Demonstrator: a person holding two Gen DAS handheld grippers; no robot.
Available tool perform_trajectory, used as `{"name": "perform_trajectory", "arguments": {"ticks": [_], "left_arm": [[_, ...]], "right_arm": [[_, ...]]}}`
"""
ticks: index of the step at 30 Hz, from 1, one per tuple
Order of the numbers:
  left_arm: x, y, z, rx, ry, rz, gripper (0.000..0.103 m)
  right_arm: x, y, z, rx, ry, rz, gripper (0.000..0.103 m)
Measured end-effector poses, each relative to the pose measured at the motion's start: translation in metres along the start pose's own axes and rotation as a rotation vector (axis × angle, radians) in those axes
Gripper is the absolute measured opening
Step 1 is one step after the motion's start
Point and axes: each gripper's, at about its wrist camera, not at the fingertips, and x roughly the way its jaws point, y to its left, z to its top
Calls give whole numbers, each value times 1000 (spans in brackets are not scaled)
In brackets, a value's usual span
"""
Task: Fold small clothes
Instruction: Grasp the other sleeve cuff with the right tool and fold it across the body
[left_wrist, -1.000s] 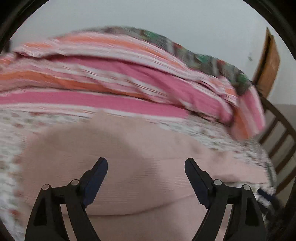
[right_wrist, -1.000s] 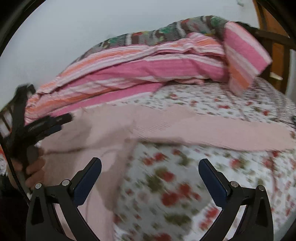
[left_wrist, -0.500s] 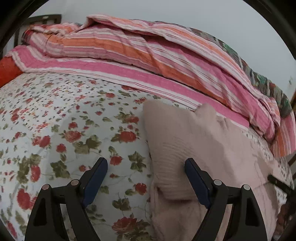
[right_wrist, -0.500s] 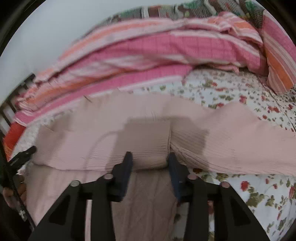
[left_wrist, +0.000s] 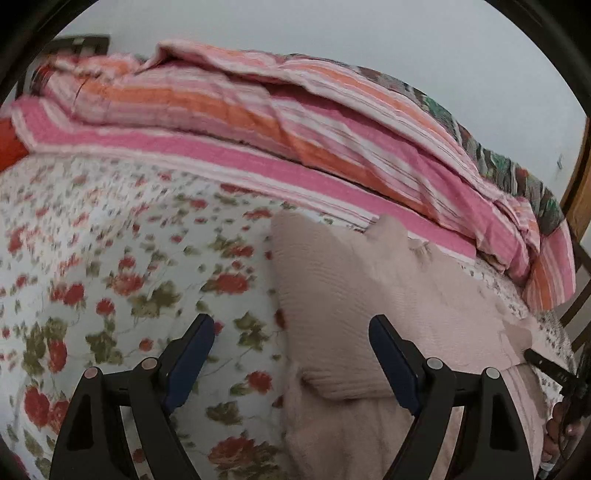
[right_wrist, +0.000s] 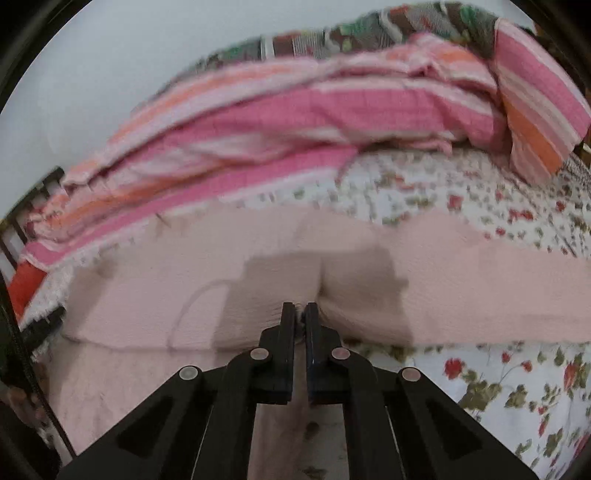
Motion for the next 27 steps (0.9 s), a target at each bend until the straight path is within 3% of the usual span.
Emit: {"name": "perform_trajectory", "arguments": {"ticks": [2,4,5,6,8,14,18,21,27], "left_arm": [[3,-16,0,75,3,47,85],[18,-27,-4,151,60,106,85],[27,-29,-6,166,100,131,85],[29,-28,-6,161,109,133,86],[27,-26,-6,151,99,127,86],[29,-27,-7,165,107,151,89],[30,-27,-8,160,109,155,91],[32,-27,-8,159,114,153,92],[34,-27,-8,159,119,156,93]], "right_arm": [[-1,5,0,-24,-3,-21,6],[-7,4,2,-25,-4,-16,9],[-10,0,1,-18,-5,-15,17],[-14,-4,0,-10,-11,-15,29],[-26,-16,-2,4,-38,-25,42],[-68,-81,-5,53,-112,-161,63],[-96,-144,-16,132,-164,-229,73],[-107,-188,-26,204,-174,-262,74],[-104,-256,-51,354,-169,-233,74]]}}
